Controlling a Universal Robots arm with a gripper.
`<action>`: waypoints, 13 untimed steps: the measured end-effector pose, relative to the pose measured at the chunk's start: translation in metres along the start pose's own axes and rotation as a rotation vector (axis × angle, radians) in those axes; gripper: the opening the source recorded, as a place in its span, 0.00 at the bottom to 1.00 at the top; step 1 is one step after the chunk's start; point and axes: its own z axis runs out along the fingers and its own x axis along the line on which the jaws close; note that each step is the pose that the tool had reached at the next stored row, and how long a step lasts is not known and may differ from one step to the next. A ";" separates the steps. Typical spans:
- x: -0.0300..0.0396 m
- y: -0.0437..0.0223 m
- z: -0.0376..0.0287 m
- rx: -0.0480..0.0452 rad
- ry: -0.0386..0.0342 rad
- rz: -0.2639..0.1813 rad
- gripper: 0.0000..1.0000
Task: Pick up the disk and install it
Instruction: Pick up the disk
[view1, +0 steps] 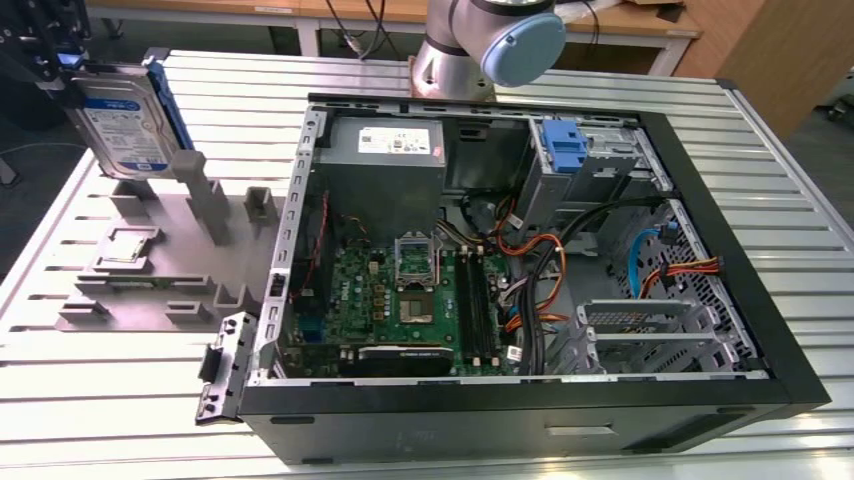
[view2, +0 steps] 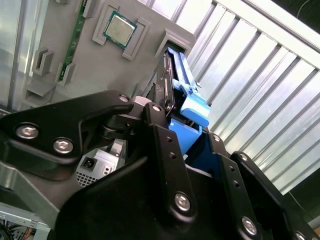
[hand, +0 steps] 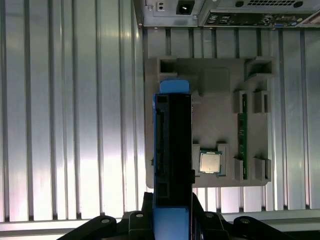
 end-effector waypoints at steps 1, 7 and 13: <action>0.0000 0.0000 -0.0001 -0.0001 0.0000 0.000 0.37; -0.0001 0.0001 -0.0022 0.0001 0.0011 0.000 0.37; -0.0001 0.0001 -0.0040 0.0000 0.0044 0.000 0.37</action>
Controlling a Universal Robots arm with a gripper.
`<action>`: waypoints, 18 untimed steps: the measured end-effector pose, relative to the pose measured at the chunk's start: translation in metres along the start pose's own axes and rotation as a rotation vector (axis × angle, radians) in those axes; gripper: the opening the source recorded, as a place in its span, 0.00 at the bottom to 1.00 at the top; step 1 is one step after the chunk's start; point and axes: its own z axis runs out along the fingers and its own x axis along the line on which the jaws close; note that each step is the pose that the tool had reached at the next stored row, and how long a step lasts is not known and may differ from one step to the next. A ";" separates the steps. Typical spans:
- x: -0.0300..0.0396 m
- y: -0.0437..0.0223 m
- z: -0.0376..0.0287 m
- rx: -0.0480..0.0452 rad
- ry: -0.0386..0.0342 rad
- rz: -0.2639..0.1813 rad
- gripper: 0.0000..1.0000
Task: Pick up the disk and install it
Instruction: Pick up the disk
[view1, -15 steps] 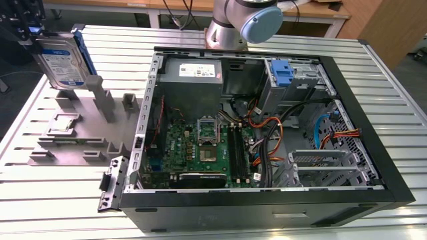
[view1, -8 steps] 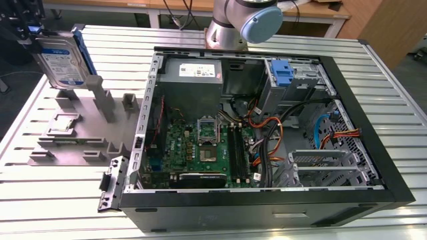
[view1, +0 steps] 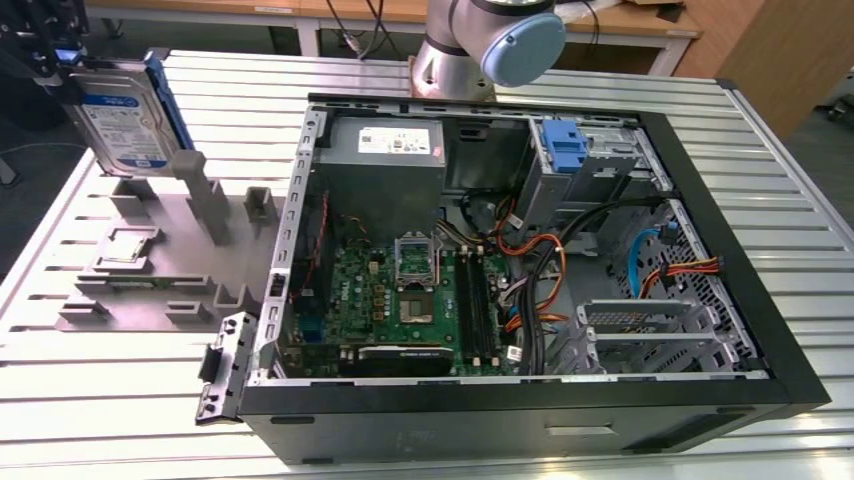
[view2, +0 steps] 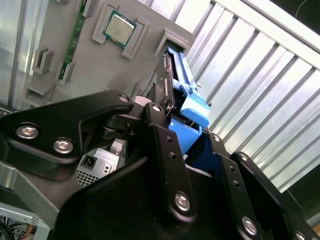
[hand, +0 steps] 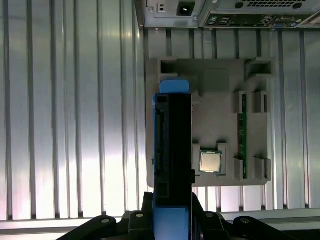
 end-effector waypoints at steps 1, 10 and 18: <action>0.0000 0.0000 -0.0001 0.0002 0.0001 0.000 0.37; -0.0001 0.0000 -0.0018 0.0003 0.0011 0.000 0.37; -0.0001 0.0000 -0.0037 0.0005 0.0048 0.000 0.37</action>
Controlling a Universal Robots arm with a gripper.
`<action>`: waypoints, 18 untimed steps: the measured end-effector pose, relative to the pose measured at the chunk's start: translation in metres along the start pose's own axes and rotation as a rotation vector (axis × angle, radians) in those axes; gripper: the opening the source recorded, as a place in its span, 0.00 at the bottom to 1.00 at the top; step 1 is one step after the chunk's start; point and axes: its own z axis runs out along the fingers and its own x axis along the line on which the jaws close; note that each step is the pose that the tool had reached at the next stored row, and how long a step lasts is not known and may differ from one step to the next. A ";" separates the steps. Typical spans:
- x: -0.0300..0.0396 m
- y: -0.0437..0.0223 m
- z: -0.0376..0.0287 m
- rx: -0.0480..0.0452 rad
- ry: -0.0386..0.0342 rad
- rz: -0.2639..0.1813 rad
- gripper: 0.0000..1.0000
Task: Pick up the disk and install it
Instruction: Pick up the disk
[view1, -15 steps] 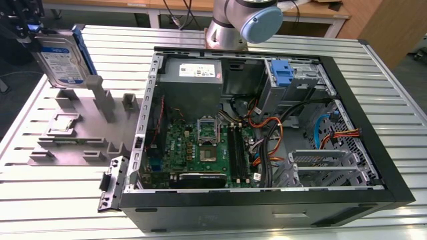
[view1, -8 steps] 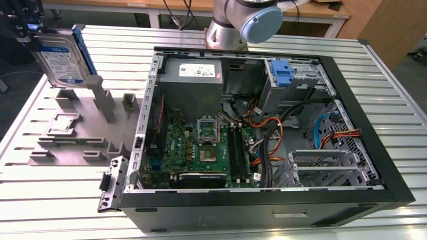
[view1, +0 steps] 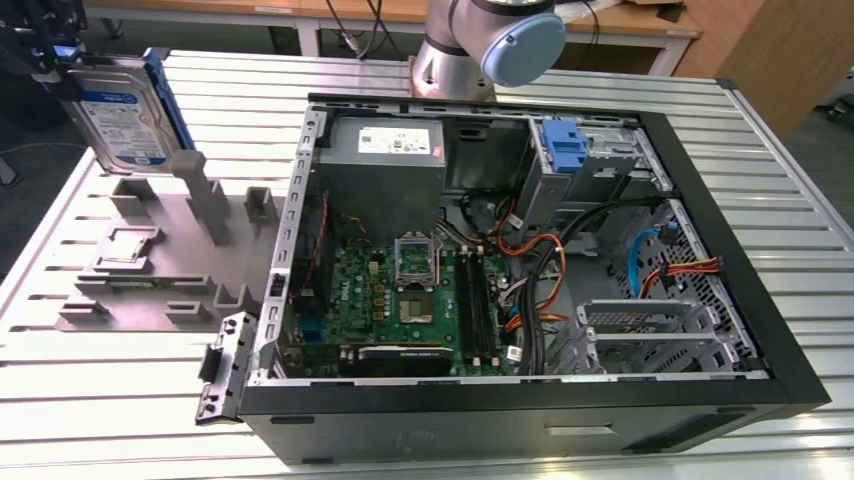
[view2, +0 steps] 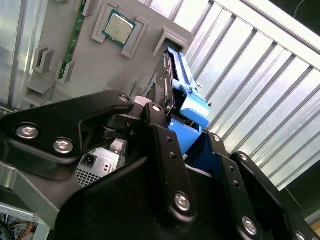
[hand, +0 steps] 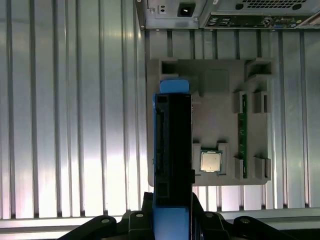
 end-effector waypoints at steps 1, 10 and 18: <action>0.0000 0.0000 -0.0001 0.0001 0.0008 0.000 0.37; -0.0001 0.0000 -0.0016 0.0002 0.0024 0.000 0.37; -0.0001 0.0000 -0.0035 0.0002 0.0025 0.000 0.37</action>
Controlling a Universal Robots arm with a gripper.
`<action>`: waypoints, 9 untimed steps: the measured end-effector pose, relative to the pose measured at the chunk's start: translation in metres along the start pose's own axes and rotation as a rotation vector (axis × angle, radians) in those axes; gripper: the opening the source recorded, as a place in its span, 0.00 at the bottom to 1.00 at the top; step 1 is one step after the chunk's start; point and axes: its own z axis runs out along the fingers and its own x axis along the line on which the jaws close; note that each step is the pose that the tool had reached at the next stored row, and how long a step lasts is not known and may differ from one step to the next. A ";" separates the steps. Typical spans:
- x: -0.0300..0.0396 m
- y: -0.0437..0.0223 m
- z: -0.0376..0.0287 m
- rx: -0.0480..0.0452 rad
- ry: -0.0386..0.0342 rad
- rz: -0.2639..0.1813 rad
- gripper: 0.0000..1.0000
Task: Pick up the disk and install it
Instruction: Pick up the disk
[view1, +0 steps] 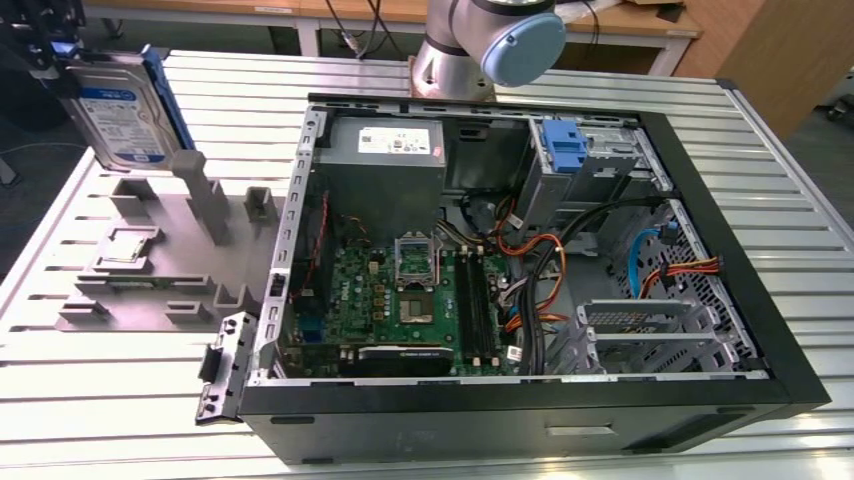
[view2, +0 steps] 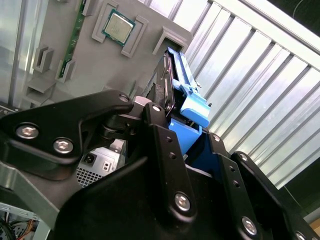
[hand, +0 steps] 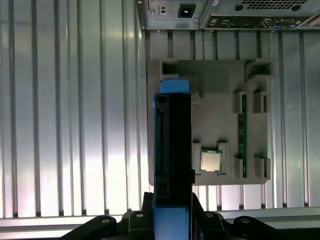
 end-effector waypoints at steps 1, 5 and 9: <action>0.0000 0.0000 -0.0003 0.0001 0.0000 0.000 0.37; 0.0000 0.0000 -0.0015 0.0000 0.0000 0.000 0.37; 0.0000 0.0000 -0.0023 0.0000 0.0000 0.000 0.37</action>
